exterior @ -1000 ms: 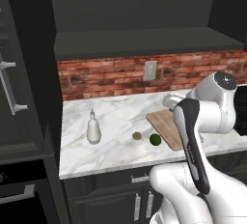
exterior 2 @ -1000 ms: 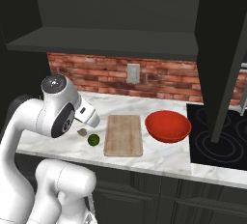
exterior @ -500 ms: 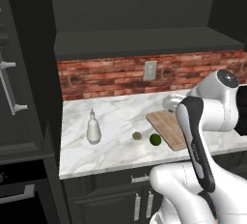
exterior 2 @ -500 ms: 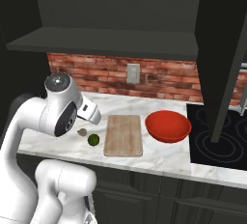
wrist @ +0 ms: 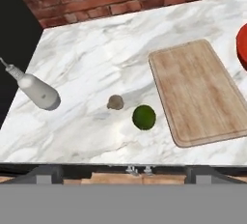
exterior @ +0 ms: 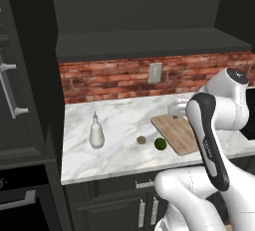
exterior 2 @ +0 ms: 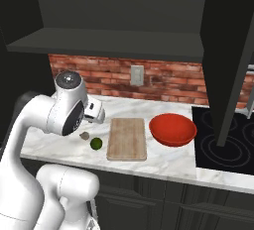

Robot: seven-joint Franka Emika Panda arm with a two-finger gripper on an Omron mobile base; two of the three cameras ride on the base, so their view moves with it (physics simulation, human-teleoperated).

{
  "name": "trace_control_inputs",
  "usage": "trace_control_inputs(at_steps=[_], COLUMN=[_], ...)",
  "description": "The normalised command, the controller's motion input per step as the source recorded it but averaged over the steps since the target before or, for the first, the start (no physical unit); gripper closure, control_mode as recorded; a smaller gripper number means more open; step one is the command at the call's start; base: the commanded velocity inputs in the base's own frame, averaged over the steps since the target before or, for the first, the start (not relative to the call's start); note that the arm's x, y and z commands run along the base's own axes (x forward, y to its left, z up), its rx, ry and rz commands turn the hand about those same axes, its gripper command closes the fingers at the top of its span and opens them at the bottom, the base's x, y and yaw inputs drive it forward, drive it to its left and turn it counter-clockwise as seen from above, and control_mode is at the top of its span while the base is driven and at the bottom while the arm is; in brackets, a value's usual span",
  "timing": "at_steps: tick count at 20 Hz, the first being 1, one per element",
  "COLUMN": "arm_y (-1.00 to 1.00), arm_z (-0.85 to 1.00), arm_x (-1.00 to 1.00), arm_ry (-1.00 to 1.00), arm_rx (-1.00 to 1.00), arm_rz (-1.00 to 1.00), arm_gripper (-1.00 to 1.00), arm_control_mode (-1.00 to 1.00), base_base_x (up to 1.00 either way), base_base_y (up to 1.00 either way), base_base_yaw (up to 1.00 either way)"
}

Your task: Open the cabinet. Place the bowl and condiment on the counter. Then place the lime and garlic on the cutting board.

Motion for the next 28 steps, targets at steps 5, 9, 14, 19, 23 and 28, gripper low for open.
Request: trace_control_inputs(at_steps=[5, 9, 14, 19, 23, 28], arm_y=[0.12, 0.07, 0.01, 0.01, 0.02, 0.26], arm_z=[-0.07, -0.11, 0.0, 0.03, 0.11, 0.12], arm_x=[-0.17, -0.15, 0.0, 0.0, 0.0, 0.0], arm_ry=[0.0, -0.04, -0.04, -0.02, 0.0, 0.0], arm_rx=[-0.11, -0.09, -0.03, 0.0, 0.0, -0.01], arm_rz=[0.04, 0.03, 0.09, 0.15, 0.14, 0.08], arm_gripper=[-1.0, -1.0, -1.0, -1.0, -1.0, -1.0], arm_control_mode=[-1.0, -1.0, -1.0, -1.0, -1.0, -1.0], base_base_x=[0.0, 0.0, 0.0, 0.0, 0.0, 0.0], base_base_y=[0.0, 0.0, 0.0, 0.0, 0.0, 0.0], base_base_yaw=[0.0, 0.0, 0.0, 0.0, 0.0, 0.0])
